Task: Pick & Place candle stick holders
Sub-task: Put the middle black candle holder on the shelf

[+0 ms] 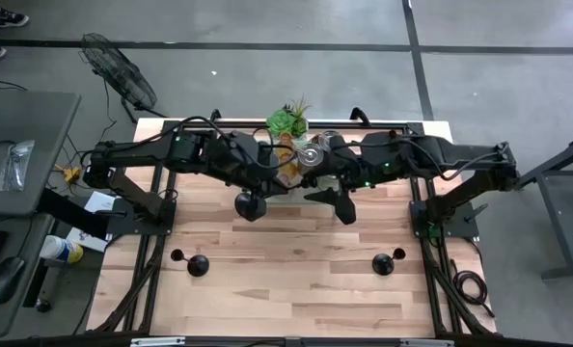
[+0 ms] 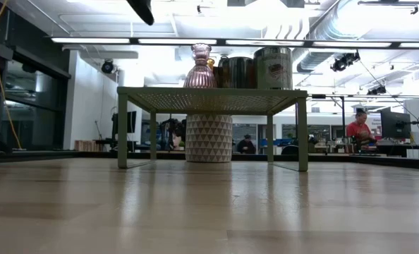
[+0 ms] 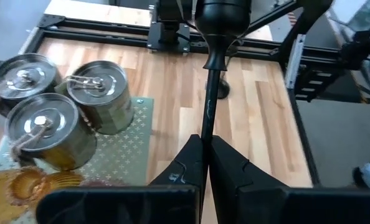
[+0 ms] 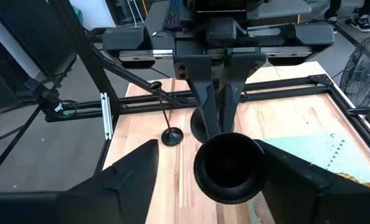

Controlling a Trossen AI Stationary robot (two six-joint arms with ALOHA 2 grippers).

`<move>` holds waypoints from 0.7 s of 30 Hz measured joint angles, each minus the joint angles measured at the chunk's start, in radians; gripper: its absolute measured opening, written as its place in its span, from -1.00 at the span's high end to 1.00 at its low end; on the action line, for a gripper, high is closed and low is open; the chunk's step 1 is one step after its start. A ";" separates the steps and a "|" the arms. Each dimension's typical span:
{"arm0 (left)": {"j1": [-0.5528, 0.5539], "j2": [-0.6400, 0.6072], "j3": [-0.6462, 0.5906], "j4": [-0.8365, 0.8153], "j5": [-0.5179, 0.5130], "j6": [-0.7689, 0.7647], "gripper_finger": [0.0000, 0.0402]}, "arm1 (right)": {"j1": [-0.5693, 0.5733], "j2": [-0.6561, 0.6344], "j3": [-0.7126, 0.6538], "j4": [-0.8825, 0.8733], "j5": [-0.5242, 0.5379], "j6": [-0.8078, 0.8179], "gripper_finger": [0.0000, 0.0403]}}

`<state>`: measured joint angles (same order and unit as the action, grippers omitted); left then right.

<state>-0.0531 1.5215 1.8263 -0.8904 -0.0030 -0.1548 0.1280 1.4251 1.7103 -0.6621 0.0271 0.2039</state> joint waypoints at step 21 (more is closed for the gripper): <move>0.003 -0.134 -0.029 -0.037 -0.410 0.083 1.00 | 0.001 -0.182 0.001 -0.084 0.106 -0.022 -0.35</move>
<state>-0.0505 1.3878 1.7977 -0.9271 -0.4126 -0.0722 0.1291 1.2429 1.7111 -0.7465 0.1327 0.1818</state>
